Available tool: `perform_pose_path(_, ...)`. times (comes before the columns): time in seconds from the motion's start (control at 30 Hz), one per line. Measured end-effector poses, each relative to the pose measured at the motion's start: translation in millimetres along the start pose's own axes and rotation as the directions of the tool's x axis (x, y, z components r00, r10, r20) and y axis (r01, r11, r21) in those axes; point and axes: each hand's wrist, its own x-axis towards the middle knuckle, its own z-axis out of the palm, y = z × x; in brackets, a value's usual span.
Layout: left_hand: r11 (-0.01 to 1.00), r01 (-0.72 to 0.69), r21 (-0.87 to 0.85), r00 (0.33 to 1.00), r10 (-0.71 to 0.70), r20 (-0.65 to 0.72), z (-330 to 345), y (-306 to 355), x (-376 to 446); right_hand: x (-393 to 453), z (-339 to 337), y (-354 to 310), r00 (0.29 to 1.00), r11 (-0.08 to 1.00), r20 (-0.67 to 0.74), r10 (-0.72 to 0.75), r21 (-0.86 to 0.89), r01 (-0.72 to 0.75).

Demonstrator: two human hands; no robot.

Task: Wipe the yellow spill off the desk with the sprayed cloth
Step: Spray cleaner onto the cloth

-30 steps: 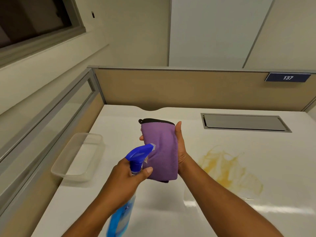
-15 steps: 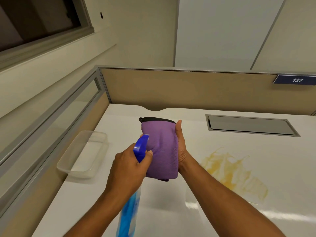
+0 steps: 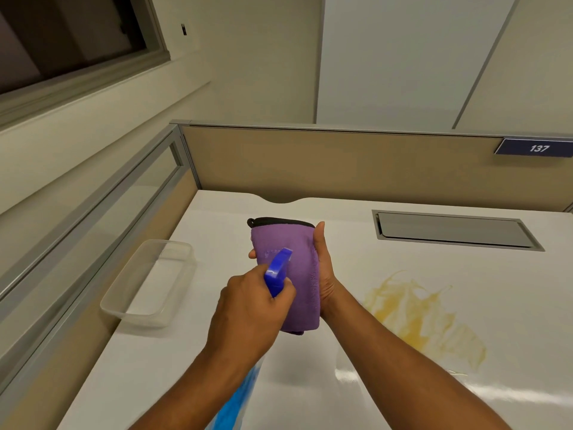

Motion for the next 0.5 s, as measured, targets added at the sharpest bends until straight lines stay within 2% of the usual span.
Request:
perform_pose_path(0.13, 0.998, -0.019, 0.068, 0.999, 0.017, 0.036, 9.6, 11.2, -2.4, -1.7, 6.3, -2.3, 0.997, 0.999, 0.08, -0.014, -0.046, 0.018)
perform_pose_path(0.23, 0.995, -0.004, 0.101, 0.999, 0.0, 0.036, 14.5, 15.2, -3.8, -1.8, 9.0, -2.7, 0.996, 0.999, 0.084, 0.002, -0.044, 0.002)
perform_pose_path(0.5, 0.998, 0.021, 0.062, 0.998, -0.025, 0.053, 10.6, 4.1, -13.6, -1.6, 2.8, -1.9, 0.996, 1.0, 0.094, 0.004, 0.021, -0.006)
